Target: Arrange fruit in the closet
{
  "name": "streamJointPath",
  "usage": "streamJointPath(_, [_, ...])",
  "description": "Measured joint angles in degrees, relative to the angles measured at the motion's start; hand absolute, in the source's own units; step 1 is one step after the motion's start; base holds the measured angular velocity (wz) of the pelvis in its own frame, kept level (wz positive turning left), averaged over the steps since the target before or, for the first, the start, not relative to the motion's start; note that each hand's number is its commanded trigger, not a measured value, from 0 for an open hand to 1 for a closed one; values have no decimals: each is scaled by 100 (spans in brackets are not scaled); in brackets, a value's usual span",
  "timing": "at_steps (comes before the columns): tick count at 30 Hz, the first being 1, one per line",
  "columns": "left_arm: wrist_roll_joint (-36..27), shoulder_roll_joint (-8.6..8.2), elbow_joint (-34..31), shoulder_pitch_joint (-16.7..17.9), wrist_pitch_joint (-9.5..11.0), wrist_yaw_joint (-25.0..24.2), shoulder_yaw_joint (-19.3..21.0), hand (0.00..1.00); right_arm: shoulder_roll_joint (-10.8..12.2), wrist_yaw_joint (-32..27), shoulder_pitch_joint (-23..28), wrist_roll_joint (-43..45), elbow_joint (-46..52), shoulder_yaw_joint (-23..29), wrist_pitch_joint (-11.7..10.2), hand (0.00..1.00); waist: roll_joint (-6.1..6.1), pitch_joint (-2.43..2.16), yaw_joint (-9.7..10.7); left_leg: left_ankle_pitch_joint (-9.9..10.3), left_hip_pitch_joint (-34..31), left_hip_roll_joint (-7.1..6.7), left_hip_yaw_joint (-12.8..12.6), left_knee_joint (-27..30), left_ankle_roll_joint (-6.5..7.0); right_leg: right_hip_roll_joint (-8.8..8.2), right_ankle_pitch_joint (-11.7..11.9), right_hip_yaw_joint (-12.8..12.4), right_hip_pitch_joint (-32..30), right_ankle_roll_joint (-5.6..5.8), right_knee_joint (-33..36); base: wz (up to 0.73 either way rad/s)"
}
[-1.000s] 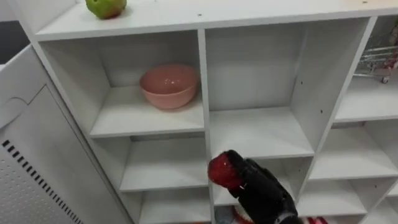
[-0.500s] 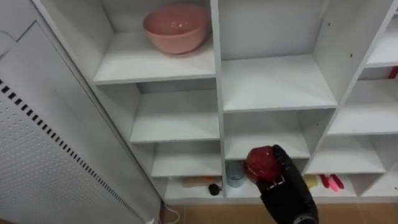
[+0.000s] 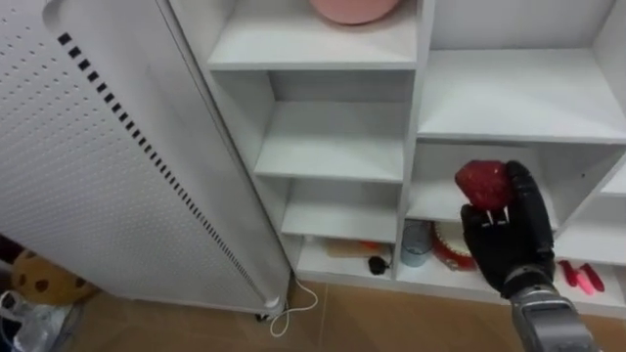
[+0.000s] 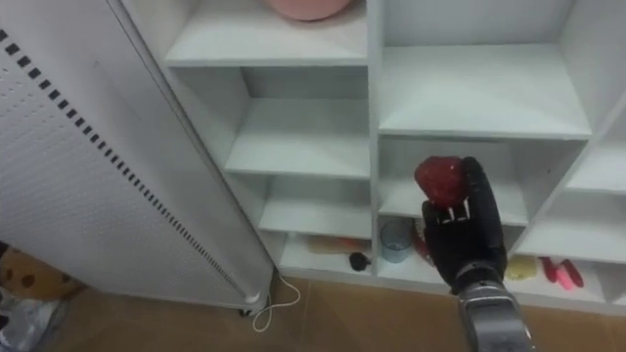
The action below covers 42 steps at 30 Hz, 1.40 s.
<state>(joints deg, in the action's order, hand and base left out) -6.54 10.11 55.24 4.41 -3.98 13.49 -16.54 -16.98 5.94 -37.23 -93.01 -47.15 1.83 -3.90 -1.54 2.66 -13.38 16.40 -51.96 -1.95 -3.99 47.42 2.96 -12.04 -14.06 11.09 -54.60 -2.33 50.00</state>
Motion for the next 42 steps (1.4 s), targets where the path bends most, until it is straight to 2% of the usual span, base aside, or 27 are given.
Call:
streamJointPath(3, [-3, 16, -148, 30, 6, 13, -163, 0, -72, -6, -2, -151, -114, 24, 27, 100, 1, 0, -25, 12, -109, -95, 2, 88, 15, -162, -85, 11, -135, 19, 197, 14])
streamJointPath(6, [-5, 28, -275, 71, 21, 12, -240, 0, -70, -101, -7, -321, -167, 180, 27, 100, 8, 2, -59, 14, -254, -114, 18, 176, 19, -206, -118, 49, -249, 23, 283, 9])
streamJointPath(7, [-10, 48, -328, 98, 21, 10, -280, 0, -78, -136, -29, -367, -168, 206, 21, 42, 11, 1, -81, 15, -315, -101, 14, 207, 19, -195, -118, 43, -299, 23, 290, 0])
streamJointPath(8, [-21, 51, -368, 135, 22, 10, -280, 0, -79, -189, -82, -373, -168, 226, 24, 0, 11, 1, -85, 16, -368, -85, 14, 230, 20, -196, -113, 49, -347, 28, 293, -3])
streamJointPath(15, [-21, 74, -523, 282, 25, 14, -280, 0, -149, -544, -555, -367, -167, 563, 13, 0, 6, -2, -77, 13, -433, -83, 57, 242, 15, -219, -111, 94, -393, 22, 292, 0])
streamJointPath(18, [-38, 94, -535, 296, 30, 14, -279, 0, -201, -662, -691, -364, -167, 738, -43, 0, -4, -8, -63, 0, -449, -88, 86, 268, 39, -208, -103, 156, -363, -40, 301, 8])
streamJointPath(20, [-25, 153, -595, 305, 45, 15, -290, 0, -335, -861, -694, -366, -168, 760, -59, 0, -3, -8, -61, 14, -476, -89, 90, 346, 54, -218, -168, 160, -364, -16, 385, 16])
streamJointPath(23, [-9, 207, -657, 333, 54, 17, -283, 0, -348, -949, -701, -358, -167, 841, -119, 0, -3, -8, -69, 40, -477, -100, 85, 393, 61, -293, -201, 177, -375, -33, 453, 2])
streamJointPath(27, [-3, 254, -864, 488, 66, 86, -260, 0, -376, -1092, -708, -320, -166, 857, -194, 0, -9, -12, -57, 62, -476, -111, 80, 437, 40, -296, -237, 165, -383, 1, 509, 0])
streamJointPath(32, [-3, 259, -922, 602, 61, 80, -200, 0, -379, -1193, -708, -216, -166, 857, -259, 0, -21, -20, -53, 66, -476, -93, 73, 475, 33, -293, -239, 167, -382, 0, 537, -1])
streamJointPath(42, [2, 259, -971, 665, 55, -45, -164, 0, -400, -1343, -708, -213, -166, 859, -310, 0, -102, -72, -67, 81, -450, -70, 68, 531, 13, -295, -248, 163, -355, -13, 583, 0])
